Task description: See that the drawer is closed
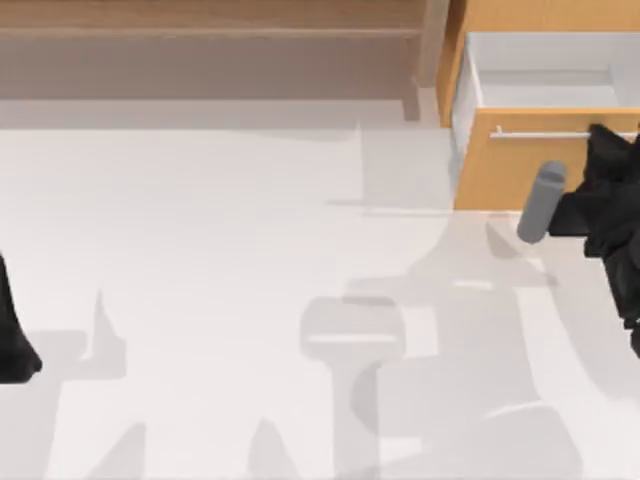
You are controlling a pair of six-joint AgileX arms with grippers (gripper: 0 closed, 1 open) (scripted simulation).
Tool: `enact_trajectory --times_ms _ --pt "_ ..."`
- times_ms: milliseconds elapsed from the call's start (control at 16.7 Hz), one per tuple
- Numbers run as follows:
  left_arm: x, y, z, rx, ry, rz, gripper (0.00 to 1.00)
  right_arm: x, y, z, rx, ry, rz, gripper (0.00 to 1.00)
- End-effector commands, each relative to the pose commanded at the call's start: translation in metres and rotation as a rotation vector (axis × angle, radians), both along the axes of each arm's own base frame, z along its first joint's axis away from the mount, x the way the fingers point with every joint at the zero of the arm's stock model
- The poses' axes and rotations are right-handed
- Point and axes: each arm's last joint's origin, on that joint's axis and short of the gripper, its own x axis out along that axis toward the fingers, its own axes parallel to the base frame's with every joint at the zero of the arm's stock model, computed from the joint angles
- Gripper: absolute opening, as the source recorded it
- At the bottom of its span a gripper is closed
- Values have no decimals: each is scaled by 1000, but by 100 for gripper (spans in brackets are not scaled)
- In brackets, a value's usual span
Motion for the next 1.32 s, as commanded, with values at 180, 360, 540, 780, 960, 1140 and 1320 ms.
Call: enact_trajectory --times_ms 180,360,540,780,960,1140,1320 --pt "0 0 0 0 0 0 100 2 0 0 0 0 0 0" --pt "0 0 0 0 0 0 100 1 1 0 2 1 3 0" --pt "0 0 0 0 0 0 100 15 2 2 4 -8 6 0" --pt "0 0 0 0 0 0 100 44 2 1 2 -3 4 0" --pt "0 0 0 0 0 0 100 61 1 0 2 2 3 0" --pt "0 0 0 0 0 0 100 64 0 0 2 3 3 0" --pt "0 0 0 0 0 0 100 63 2 0 4 3 5 0"
